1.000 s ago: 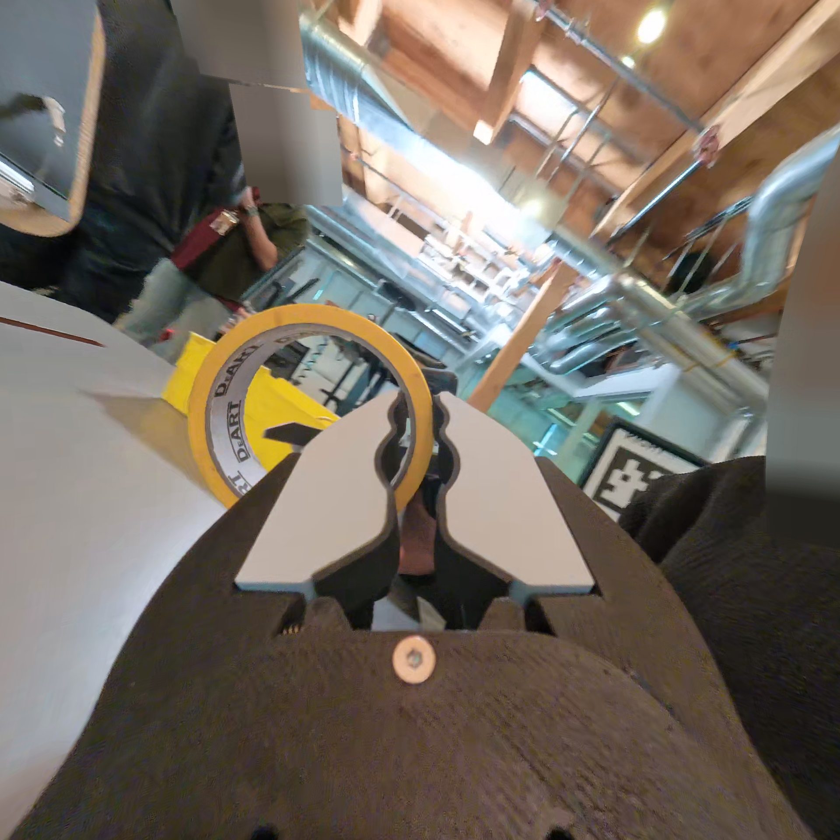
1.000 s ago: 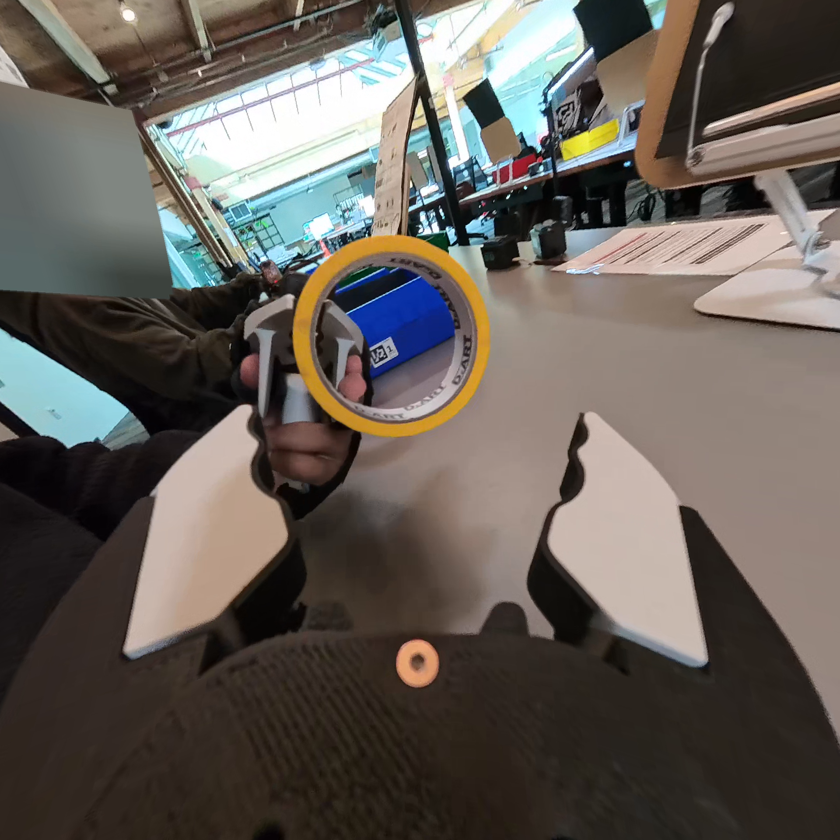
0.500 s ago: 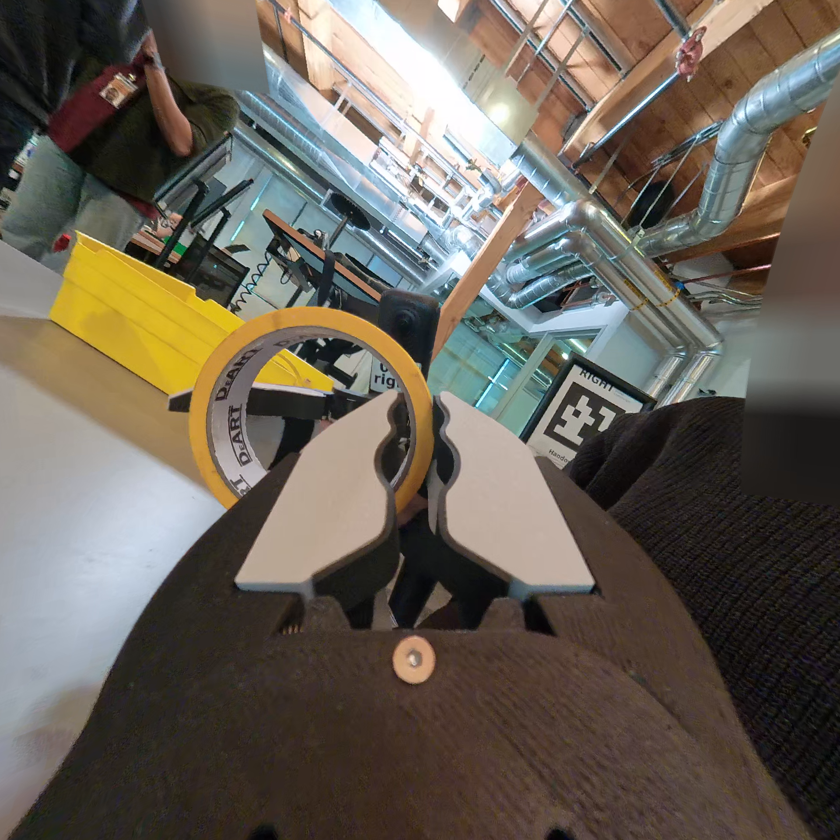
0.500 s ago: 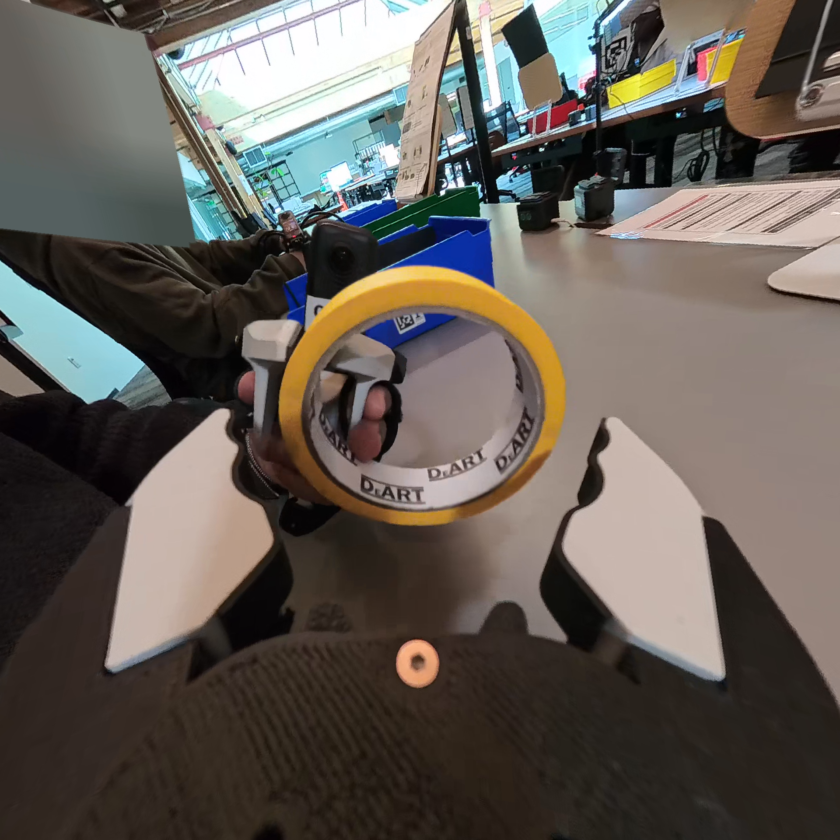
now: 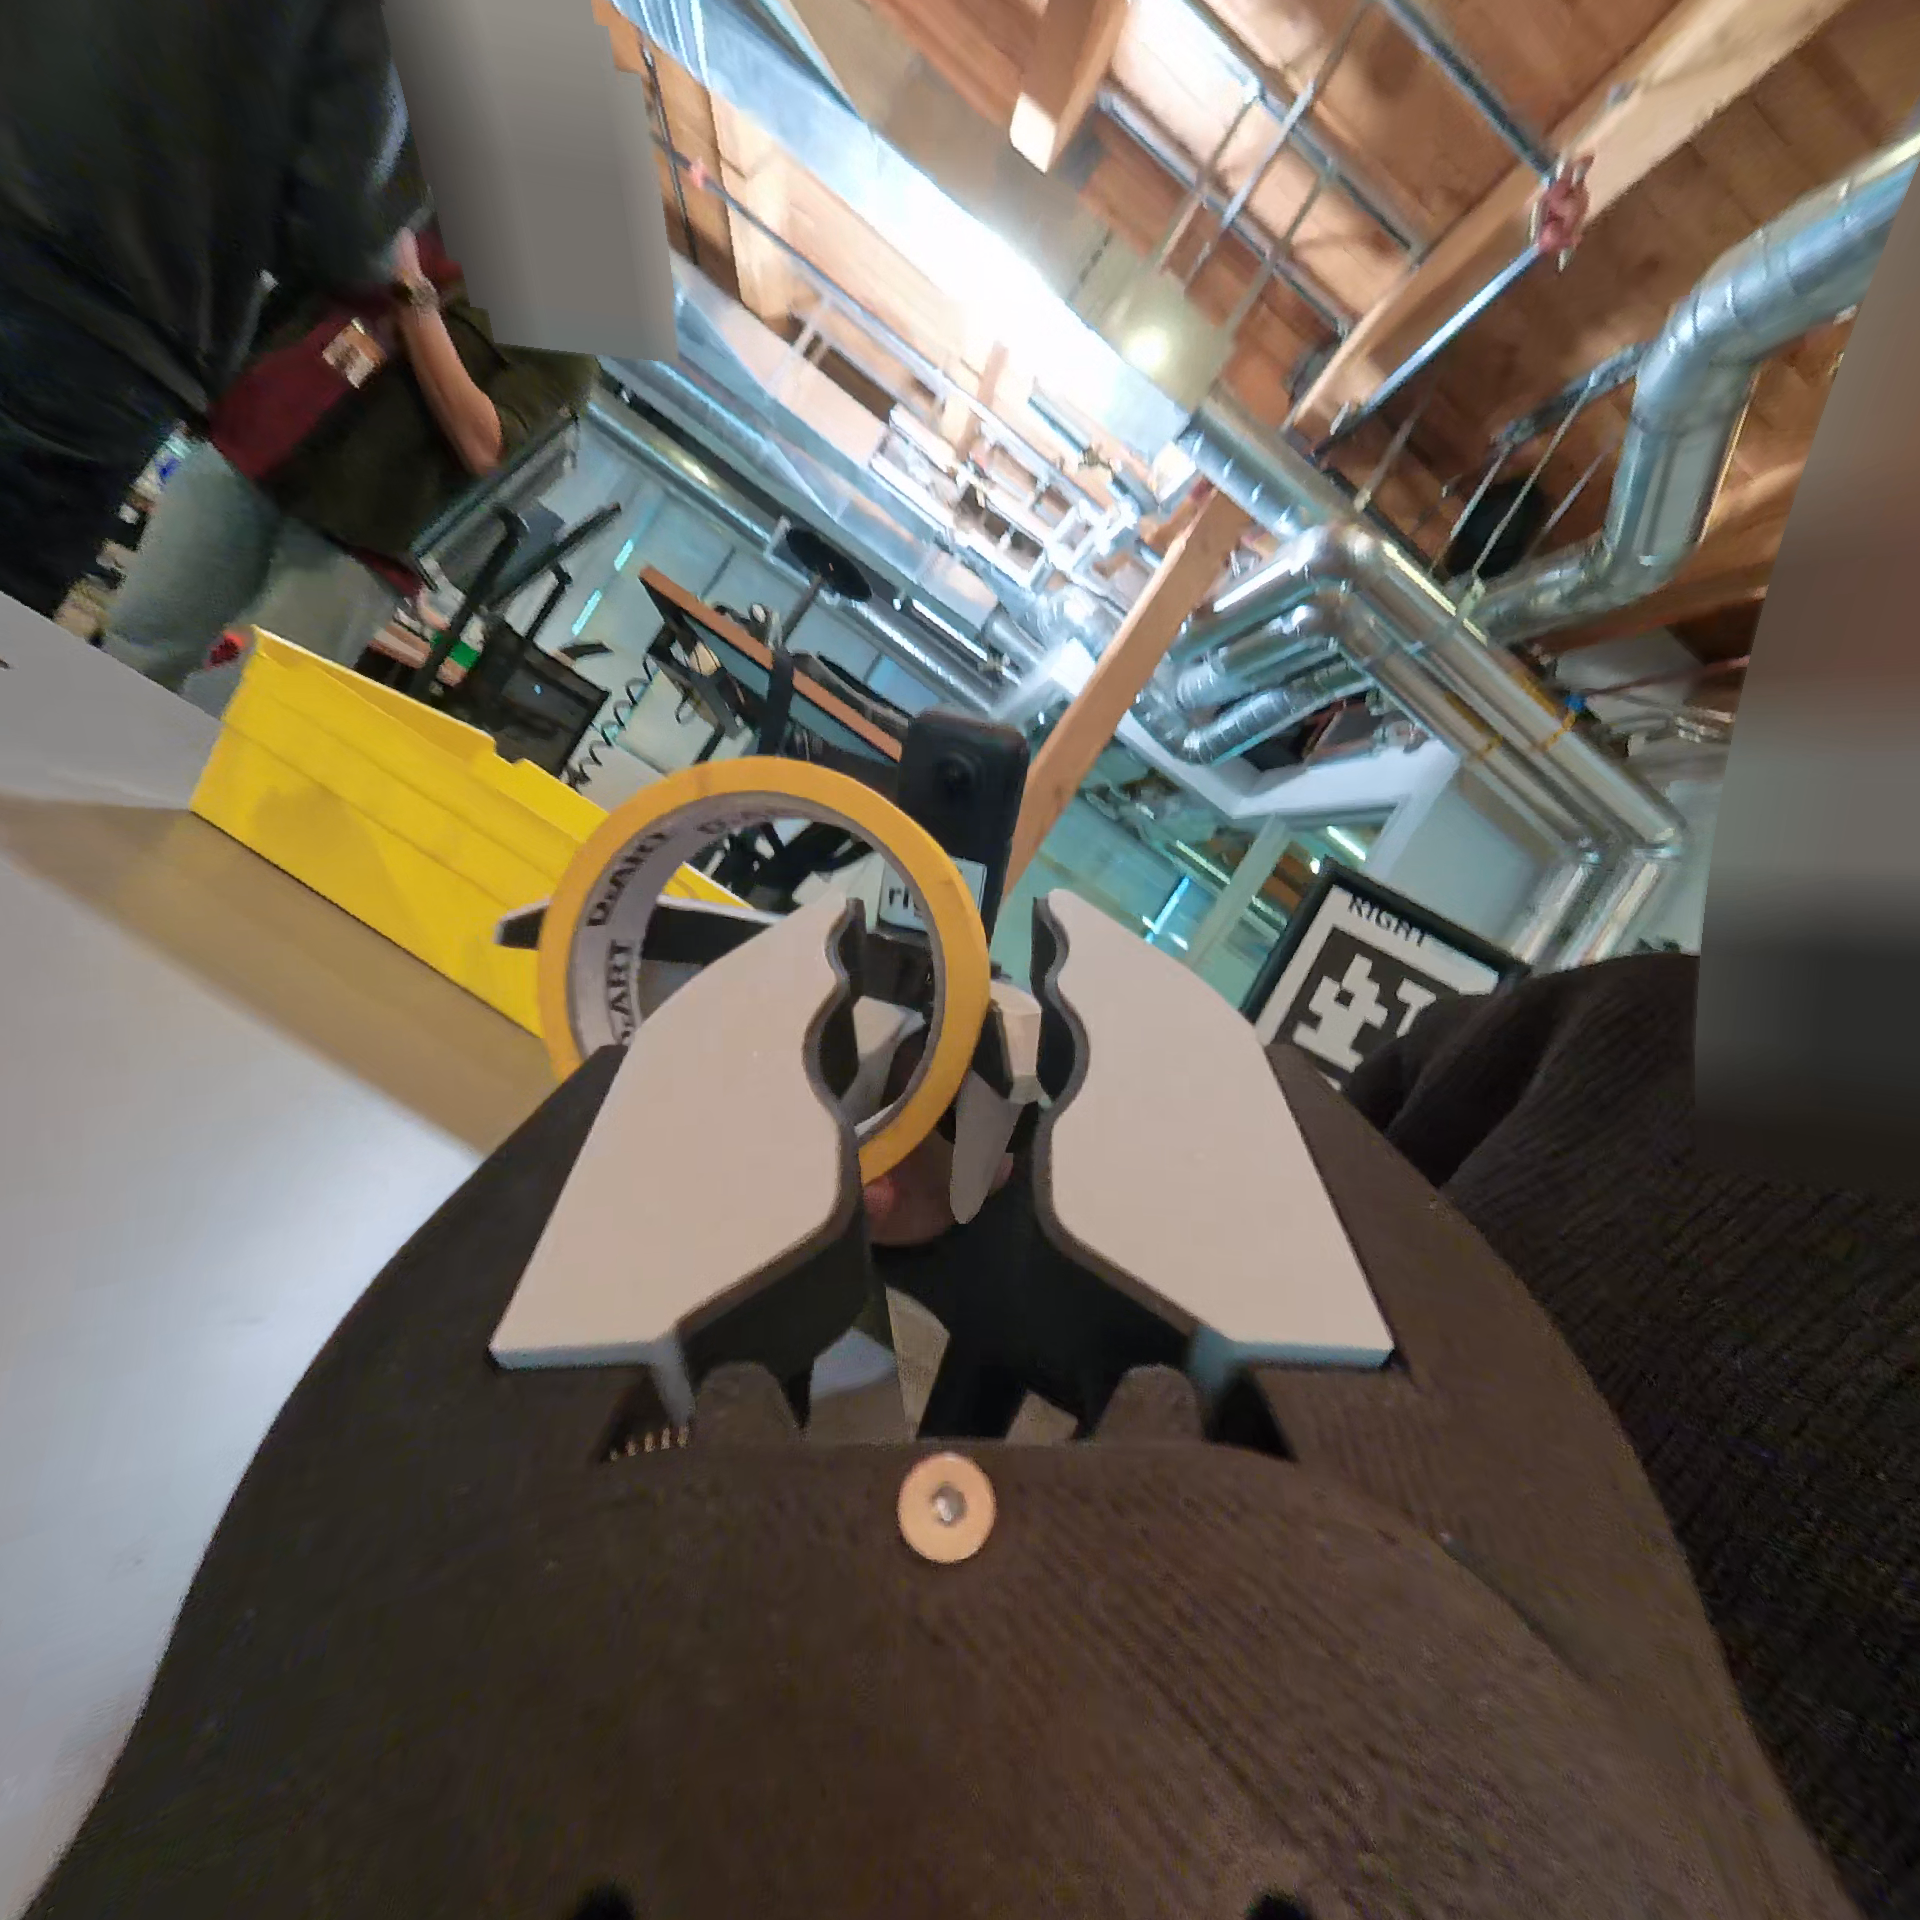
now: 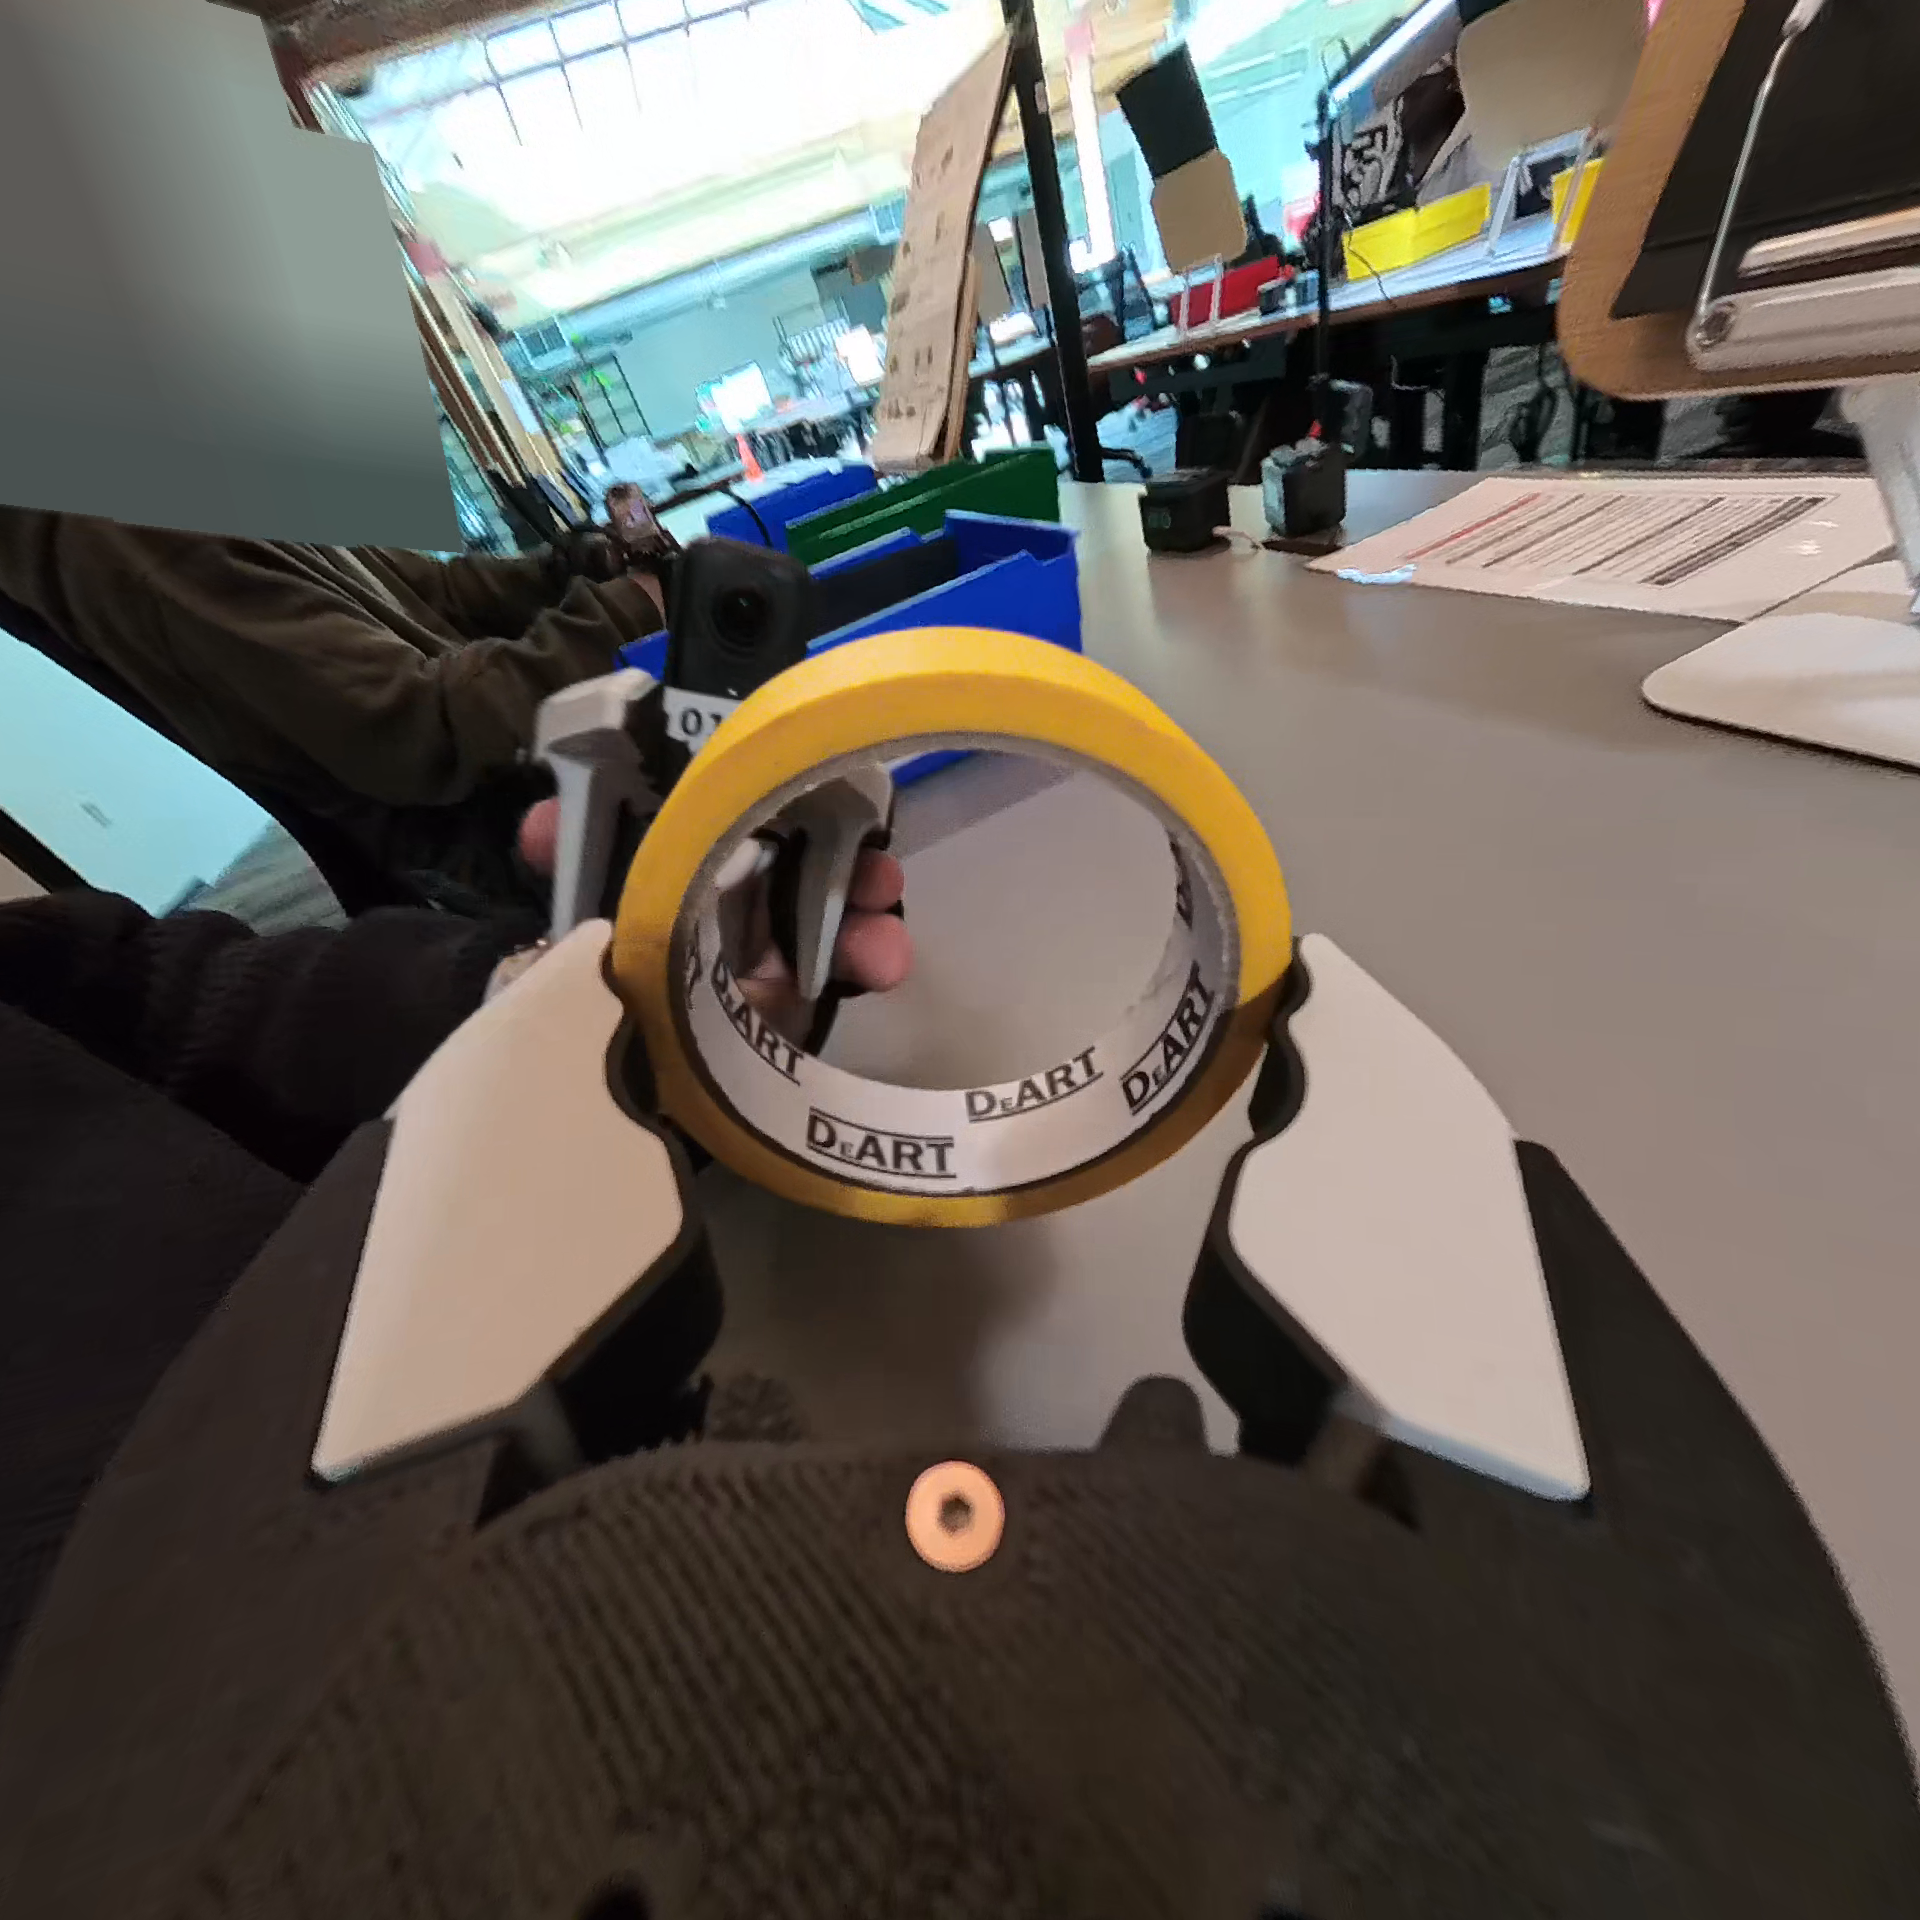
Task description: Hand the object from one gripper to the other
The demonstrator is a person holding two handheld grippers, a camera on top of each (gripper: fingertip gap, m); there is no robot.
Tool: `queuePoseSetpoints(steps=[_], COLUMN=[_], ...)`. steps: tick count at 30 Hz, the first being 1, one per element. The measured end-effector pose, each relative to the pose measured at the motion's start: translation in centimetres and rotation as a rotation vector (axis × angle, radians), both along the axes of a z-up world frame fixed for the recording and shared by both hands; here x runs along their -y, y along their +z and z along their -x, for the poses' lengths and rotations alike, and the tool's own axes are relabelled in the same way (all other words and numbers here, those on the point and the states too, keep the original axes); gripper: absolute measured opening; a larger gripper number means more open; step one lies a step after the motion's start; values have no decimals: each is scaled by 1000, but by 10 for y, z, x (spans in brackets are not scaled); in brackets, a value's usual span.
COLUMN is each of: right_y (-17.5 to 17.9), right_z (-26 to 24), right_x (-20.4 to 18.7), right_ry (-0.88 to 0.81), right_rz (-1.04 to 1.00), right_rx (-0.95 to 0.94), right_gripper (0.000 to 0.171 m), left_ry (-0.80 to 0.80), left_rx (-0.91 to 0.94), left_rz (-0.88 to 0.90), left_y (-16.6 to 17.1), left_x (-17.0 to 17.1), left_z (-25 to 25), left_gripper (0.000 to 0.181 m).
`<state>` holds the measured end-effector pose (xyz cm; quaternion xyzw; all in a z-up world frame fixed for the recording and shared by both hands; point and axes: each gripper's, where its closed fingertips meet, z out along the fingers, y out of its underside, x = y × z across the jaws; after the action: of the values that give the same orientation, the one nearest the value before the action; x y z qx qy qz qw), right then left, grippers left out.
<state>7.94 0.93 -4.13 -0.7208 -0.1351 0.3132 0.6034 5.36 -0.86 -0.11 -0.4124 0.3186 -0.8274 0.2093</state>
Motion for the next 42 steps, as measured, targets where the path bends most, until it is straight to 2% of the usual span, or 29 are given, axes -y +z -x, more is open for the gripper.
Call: queuePoseSetpoints(steps=[1, 6, 11, 17, 24, 26, 29, 31, 33, 36, 42], right_y=[4, 31, 28, 21, 20, 20, 12, 7, 3, -7, -27], right_z=[-1, 0, 3, 11, 11, 11, 11, 12, 15, 25, 40], right_x=[2, 18, 21, 23, 23, 25, 27, 29, 33, 41, 49], right_ry=[15, 169, 189, 211, 223, 252, 325, 367, 412, 484, 551], right_rz=[-11, -83, -82, -66, -44, 6, 146, 220, 287, 412, 588], right_rx=[-35, -232, -174, -125, -142, -193, -288, -337, -376, -398, -420], right_gripper=[115, 115, 115, 115, 115, 115, 116, 115, 116, 116, 116], left_ry=[21, 78, 101, 167, 215, 287, 505, 538, 533, 500, 453], left_rx=[5, -22, -90, -155, -149, -104, -2, -37, -58, -92, -108], left_rz=[17, 39, -48, -248, -372, -453, -749, -993, -1142, -1212, -1226], left_y=[1, -1, -10, -21, -21, -15, -7, -24, -41, -56, -62], left_x=[-6, -21, -12, -1, 6, 4, 8, 21, 33, 39, 42], left_z=[1, 1, -8, -15, -17, -14, -10, -17, -24, -30, -29], left_gripper=[32, 47, 65, 82, 99, 122, 137, 146, 148, 148, 149])
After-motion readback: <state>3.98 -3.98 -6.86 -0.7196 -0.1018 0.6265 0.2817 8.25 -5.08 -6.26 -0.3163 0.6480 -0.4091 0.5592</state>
